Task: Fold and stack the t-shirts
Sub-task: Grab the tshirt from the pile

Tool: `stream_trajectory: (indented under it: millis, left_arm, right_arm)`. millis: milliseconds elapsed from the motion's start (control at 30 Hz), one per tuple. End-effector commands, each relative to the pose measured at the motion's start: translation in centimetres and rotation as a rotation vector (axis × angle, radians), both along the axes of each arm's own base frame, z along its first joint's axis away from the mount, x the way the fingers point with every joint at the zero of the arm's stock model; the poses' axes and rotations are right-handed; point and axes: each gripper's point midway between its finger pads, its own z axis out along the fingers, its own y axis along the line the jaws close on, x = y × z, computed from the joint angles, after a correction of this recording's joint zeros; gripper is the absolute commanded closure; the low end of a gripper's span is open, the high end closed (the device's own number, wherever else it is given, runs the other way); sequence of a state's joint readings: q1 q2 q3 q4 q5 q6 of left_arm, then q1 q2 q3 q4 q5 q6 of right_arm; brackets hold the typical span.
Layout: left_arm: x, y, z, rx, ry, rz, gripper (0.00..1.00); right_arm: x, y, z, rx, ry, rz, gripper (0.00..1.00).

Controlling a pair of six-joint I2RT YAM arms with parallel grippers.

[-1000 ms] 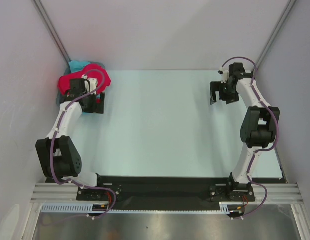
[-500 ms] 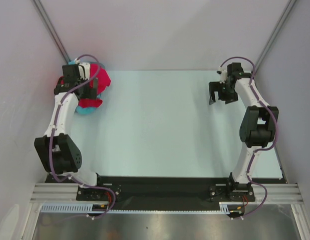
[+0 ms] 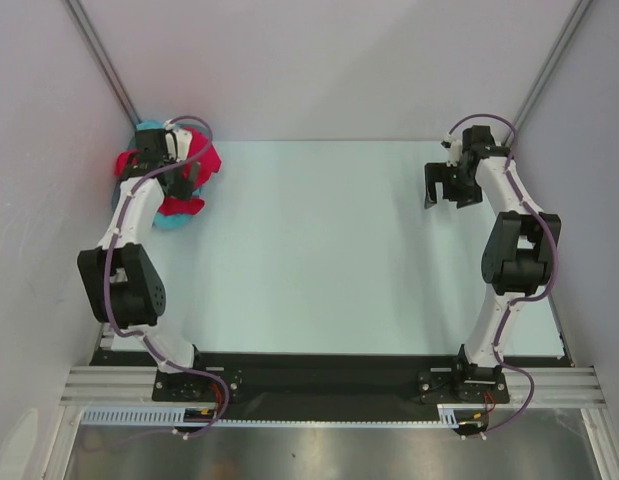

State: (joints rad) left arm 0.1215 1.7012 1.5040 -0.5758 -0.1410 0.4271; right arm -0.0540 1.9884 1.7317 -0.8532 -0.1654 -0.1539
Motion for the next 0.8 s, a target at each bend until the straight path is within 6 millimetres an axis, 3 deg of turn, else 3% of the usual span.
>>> stream_trajectory:
  millis: [0,233,367,533,600,767]
  left_arm:
    - [2.3,1.8,2.0,0.092,-0.086,0.01,0.01]
    - [4.5,3.1,2.2,0.195,-0.103,-0.03,0.04]
    - [5.4,3.9,4.7,0.24,-0.173,-0.014,0.05]
    - [5.2,3.3,7.7,0.219,-0.257,-0.058,0.07]
    - [5.1,3.2,7.6,0.227,-0.258,-0.07,0.08]
    - [5.0,4.6,4.2,0.268,-0.162,-0.067,0.13]
  right_arm:
    - [0.5,0.3,1.7,-0.001,-0.057,0.01,0.0]
    - [0.6,0.9,1.5,-0.007,-0.053,0.024,0.0]
    - [0.4,1.3,1.5,-0.02,-0.052,0.037,0.0]
    - [0.4,1.4,1.5,-0.023,-0.054,0.04,0.0]
    - [0.4,1.4,1.4,-0.023,-0.049,0.042,0.01]
    - [0.6,1.5,1.5,-0.025,-0.054,0.042,0.0]
